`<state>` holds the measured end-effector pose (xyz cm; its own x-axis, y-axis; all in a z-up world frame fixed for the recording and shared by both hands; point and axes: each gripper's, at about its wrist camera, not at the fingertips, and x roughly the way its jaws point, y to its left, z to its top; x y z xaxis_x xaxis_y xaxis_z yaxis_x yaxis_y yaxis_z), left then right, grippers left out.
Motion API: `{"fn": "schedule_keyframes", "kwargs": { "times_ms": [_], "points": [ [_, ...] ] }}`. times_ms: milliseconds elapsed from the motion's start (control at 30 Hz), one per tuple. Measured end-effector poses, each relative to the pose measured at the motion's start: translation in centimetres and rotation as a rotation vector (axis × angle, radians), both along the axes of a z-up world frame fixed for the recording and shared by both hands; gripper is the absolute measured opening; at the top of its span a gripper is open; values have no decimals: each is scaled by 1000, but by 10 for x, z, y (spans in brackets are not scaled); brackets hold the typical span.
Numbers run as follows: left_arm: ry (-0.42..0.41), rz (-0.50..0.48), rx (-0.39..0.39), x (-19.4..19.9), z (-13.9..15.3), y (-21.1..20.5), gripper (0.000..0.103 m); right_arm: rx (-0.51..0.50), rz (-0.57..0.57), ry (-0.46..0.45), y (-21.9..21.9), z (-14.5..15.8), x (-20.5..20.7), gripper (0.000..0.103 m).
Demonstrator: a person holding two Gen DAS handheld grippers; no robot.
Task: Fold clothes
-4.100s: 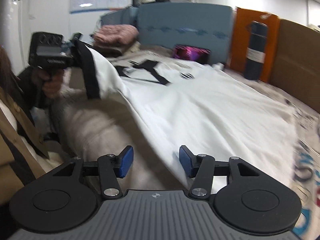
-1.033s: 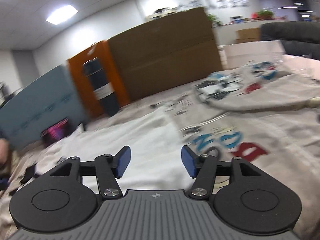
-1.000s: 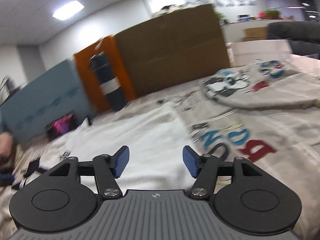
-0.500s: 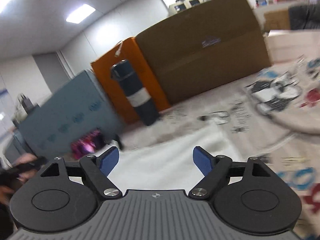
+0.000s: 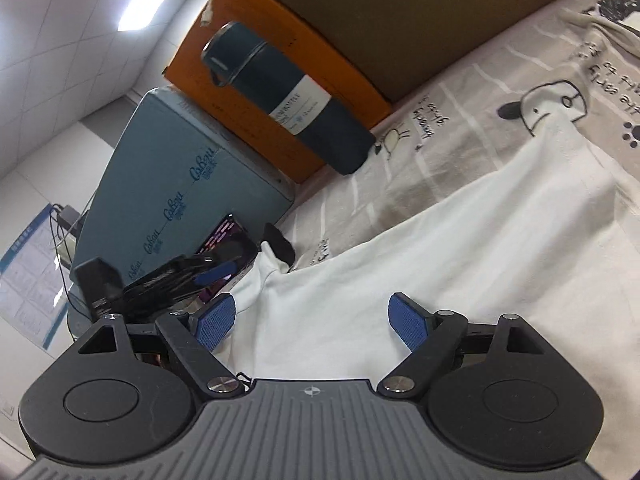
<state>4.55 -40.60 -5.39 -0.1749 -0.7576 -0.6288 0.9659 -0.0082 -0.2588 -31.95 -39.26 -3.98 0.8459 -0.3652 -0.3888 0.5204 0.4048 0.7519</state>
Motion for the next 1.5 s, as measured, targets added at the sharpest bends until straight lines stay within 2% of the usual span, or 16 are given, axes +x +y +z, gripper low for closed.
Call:
{"fn": "schedule_keyframes", "kwargs": {
  "times_ms": [33, 67, 100, 133, 167, 267, 400, 567, 667, 800, 900, 1033, 1267, 1300, 1400, 1500],
  "points": [
    [-30, -33, 10, -5, -4, -5, 74, 3, -4, -9, -1, 0, -2, 83],
    [-75, -71, -7, -11, -5, -5, 50, 5, -11, -21, -1, 0, -5, 83],
    [-107, -102, -12, -16, -4, -4, 35, 7, -23, -37, -2, 0, -7, 83],
    [-122, -121, -16, -18, -4, -3, 12, 9, -33, -51, -2, -1, -10, 83],
    [-121, -139, -25, -19, -2, 0, 11, 13, -42, -60, -3, -2, -12, 84],
    [-188, -143, -108, -27, 9, 18, 11, 33, -65, -80, -5, -4, -16, 84],
    [-161, -131, -264, -38, 36, 56, 11, 45, -128, -131, -7, -4, -29, 85],
    [-130, -151, -430, -56, 69, 112, 11, 117, -172, -191, -17, -11, -41, 86],
    [-135, -181, -500, -70, 81, 143, 11, 150, -184, -232, -21, -15, -46, 86],
    [-134, -225, -550, -87, 89, 183, 11, 180, -198, -269, -23, -18, -51, 86],
    [-137, -239, -564, -98, 89, 207, 11, 180, -213, -272, -23, -17, -55, 86],
    [-90, -229, -568, -98, 84, 238, 11, 174, -247, -258, -22, -13, -65, 86],
    [5, -217, -463, -97, 53, 268, 11, 167, -326, -214, -15, -11, -96, 83],
    [-3, -223, -440, -100, 49, 269, 11, 168, -335, -197, -14, -12, -99, 81],
    [-57, -246, -371, -110, 35, 270, 11, 160, -347, -138, -10, -13, -101, 62],
    [-83, -258, -326, -113, 24, 273, 12, 122, -356, -62, -3, -12, -99, 50]
  ]
}}
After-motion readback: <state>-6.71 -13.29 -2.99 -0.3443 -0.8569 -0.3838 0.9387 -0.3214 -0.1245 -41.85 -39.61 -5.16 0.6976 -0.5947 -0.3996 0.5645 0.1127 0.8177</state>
